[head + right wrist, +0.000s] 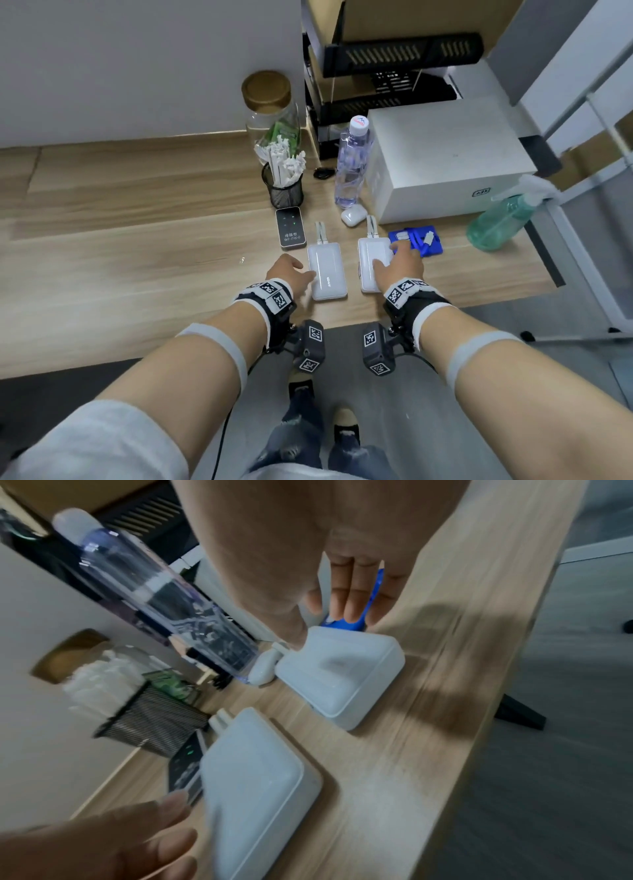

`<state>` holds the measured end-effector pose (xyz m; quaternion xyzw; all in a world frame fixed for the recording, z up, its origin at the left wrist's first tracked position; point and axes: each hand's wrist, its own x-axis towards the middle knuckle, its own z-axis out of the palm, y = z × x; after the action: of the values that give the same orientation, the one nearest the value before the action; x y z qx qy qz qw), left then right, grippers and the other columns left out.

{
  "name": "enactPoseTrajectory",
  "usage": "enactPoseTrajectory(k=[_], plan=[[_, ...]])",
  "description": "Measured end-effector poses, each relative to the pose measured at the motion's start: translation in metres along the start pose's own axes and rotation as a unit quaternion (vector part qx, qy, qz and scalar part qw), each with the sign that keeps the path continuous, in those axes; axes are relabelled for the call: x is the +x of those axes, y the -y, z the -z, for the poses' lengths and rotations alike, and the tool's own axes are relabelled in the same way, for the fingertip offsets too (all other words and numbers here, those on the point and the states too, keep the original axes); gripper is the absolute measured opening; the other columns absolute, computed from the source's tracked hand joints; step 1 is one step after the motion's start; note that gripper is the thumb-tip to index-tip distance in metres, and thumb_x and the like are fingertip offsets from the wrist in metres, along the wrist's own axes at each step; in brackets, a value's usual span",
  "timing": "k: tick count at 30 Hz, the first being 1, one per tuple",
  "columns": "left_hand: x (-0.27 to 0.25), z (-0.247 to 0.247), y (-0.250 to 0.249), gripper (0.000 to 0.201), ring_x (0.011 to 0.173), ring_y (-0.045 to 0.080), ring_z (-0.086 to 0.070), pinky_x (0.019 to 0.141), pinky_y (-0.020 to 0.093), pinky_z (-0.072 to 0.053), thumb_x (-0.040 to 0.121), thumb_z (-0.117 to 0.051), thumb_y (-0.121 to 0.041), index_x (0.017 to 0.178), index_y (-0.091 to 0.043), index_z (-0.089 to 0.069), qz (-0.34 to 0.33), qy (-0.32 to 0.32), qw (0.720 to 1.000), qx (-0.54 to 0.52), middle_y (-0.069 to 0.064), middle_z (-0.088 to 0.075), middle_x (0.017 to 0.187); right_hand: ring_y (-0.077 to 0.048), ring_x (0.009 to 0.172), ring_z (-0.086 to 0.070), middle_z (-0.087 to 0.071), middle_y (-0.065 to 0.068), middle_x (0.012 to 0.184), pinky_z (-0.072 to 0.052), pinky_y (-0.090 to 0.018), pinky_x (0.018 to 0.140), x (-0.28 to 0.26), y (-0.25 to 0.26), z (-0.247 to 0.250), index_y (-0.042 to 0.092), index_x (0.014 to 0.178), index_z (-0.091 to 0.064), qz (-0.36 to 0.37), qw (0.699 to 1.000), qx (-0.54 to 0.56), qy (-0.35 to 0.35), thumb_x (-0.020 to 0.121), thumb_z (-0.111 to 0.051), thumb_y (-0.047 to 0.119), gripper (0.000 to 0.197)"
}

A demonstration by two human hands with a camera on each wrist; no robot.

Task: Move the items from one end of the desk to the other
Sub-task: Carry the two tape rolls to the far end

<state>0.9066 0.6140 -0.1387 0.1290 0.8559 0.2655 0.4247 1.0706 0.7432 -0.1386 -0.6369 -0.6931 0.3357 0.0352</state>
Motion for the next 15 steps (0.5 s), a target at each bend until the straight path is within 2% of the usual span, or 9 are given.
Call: enactPoseTrajectory(k=[3,6,10,12,15], plan=[[-0.027,0.019,0.009,0.022,0.094,0.026,-0.070,0.087,0.045,-0.058,0.081,-0.074,-0.035,0.092,-0.024,-0.057,-0.016,-0.026,0.999,-0.028,0.005,-0.068,0.097,-0.032,0.113,-0.058,-0.060,-0.014,0.122,-0.046,-0.035,0.091,-0.019,0.014,0.001,0.016,0.122,-0.049,0.040,0.997,0.051,0.043,0.088,-0.065,0.025,0.039],[-0.063,0.049,0.022,0.020,0.087,0.024,-0.068,0.087,0.046,-0.059,0.087,-0.071,-0.026,0.099,-0.014,-0.061,-0.016,-0.057,0.994,-0.094,0.005,-0.064,0.087,-0.030,0.104,-0.062,-0.064,-0.008,0.105,-0.040,-0.027,0.081,-0.048,0.040,0.000,0.015,0.122,-0.052,0.087,0.989,0.072,0.099,0.090,-0.062,0.026,0.035],[-0.102,0.100,0.047,0.017,0.079,0.018,-0.064,0.086,0.043,-0.058,0.093,-0.065,-0.020,0.105,-0.008,-0.061,-0.013,-0.105,0.981,-0.163,0.008,-0.064,0.092,-0.024,0.084,-0.059,-0.055,0.003,0.079,-0.040,-0.027,0.074,-0.087,0.082,-0.012,0.019,0.112,-0.055,0.152,0.974,0.070,0.155,0.089,-0.063,0.027,0.025],[-0.117,0.128,0.063,0.012,0.075,0.018,-0.064,0.083,0.041,-0.057,0.093,-0.064,-0.018,0.101,-0.010,-0.062,-0.014,-0.138,0.972,-0.190,0.009,-0.065,0.092,-0.022,0.082,-0.057,-0.051,0.007,0.076,-0.041,-0.027,0.073,-0.107,0.106,-0.018,0.021,0.102,-0.056,0.191,0.964,0.072,0.169,0.088,-0.065,0.026,0.018],[-0.137,0.169,0.088,0.005,0.072,0.019,-0.062,0.079,0.039,-0.055,0.093,-0.062,-0.013,0.097,-0.011,-0.061,-0.015,-0.182,0.955,-0.234,0.011,-0.065,0.092,-0.021,0.082,-0.055,-0.051,0.008,0.072,-0.039,-0.026,0.073,-0.138,0.148,-0.030,0.018,0.097,-0.062,0.239,0.952,0.062,0.181,0.088,-0.064,0.021,0.010]])
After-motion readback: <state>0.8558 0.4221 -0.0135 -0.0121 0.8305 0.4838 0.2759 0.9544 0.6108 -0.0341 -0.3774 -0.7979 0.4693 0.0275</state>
